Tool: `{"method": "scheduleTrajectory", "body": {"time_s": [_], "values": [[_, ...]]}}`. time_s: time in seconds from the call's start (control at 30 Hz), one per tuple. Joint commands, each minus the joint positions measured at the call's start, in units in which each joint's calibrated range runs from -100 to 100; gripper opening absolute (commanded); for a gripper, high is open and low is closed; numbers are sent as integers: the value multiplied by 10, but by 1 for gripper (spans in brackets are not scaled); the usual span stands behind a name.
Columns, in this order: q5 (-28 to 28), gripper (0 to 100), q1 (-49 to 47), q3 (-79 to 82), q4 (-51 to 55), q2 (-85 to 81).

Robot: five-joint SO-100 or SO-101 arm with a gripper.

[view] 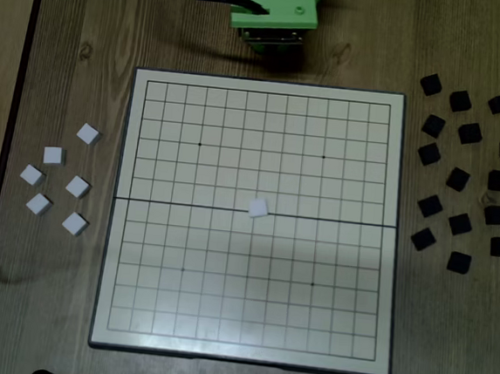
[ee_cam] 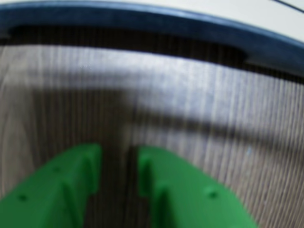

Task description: Grasp a White stone and put it on the board on position (0,0).

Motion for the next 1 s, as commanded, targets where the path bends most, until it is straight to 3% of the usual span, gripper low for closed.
{"method": "scheduleTrajectory", "body": {"time_s": [0.0, 0.97], "values": [[12, 8, -5, 6, 42, 5], [12, 8, -2, 6, 42, 5]]}}
